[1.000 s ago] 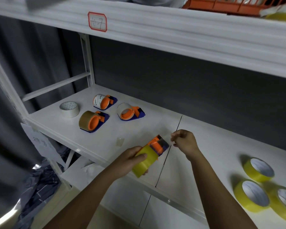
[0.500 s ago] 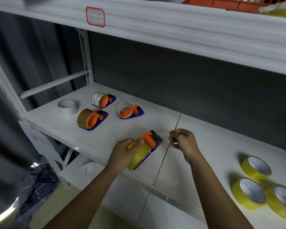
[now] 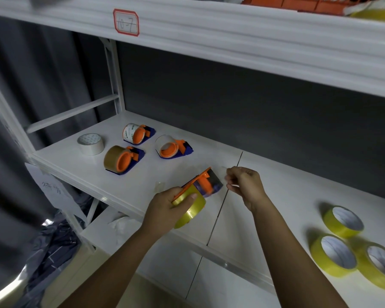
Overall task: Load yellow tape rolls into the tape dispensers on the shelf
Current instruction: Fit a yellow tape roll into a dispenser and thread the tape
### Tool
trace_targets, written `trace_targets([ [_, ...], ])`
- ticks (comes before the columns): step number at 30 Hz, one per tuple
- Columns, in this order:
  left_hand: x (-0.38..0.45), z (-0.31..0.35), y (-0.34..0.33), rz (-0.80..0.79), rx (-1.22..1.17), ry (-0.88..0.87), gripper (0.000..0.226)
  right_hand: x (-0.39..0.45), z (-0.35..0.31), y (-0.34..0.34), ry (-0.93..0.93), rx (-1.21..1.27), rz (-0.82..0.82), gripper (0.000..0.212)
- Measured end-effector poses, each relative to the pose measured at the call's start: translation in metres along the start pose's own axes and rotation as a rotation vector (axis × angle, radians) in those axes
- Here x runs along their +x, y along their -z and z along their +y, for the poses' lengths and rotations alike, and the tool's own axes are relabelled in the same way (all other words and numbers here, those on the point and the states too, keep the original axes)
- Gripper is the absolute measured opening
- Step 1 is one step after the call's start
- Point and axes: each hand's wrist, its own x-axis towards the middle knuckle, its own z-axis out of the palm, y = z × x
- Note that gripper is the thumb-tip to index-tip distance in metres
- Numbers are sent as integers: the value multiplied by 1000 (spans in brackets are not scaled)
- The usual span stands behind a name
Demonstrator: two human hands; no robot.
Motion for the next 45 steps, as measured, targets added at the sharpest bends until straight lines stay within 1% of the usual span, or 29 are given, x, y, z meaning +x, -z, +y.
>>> trace_targets([
  [3,-2,-1,3,5,-49,31,28,1,-5,-2,44,-56,-57,13],
  [6,-3,-3,5,6,-83,39,23,2,-9,-5,119,-146,-94,16],
  [9,-5,-1,5,5,-201,62,27,4,-12,-11,223,-207,-120,18],
  [11,-5,2,4,14,-256,64,27,5,-12,-15,263,-188,-136,19],
  [15,-6,6,4,8,-296,45,20,5,-12,-25,307,-132,-181,19],
  [20,-5,3,8,48,-331,41,19,4,-7,-26,318,-85,-165,20],
  [25,-3,1,12,72,-393,84,24,1,1,-19,301,-61,-130,18],
  [29,2,0,17,87,-324,66,25,-1,2,-14,220,-88,-89,18],
  [31,4,-1,18,65,-295,48,26,-1,-1,-13,168,-111,-74,19],
  [33,6,-1,18,23,-314,43,29,0,-5,-12,116,-147,-101,20],
  [35,7,-4,19,6,-312,30,31,0,-10,-12,55,-176,-162,18],
  [38,9,-10,20,5,-275,4,29,-1,-16,-16,-26,-190,-222,14],
  [41,12,-20,26,-6,-261,7,27,-4,-22,-19,-64,-208,-259,12],
  [45,16,-31,38,-141,-252,51,31,-6,-28,-21,-57,-163,-276,17],
])
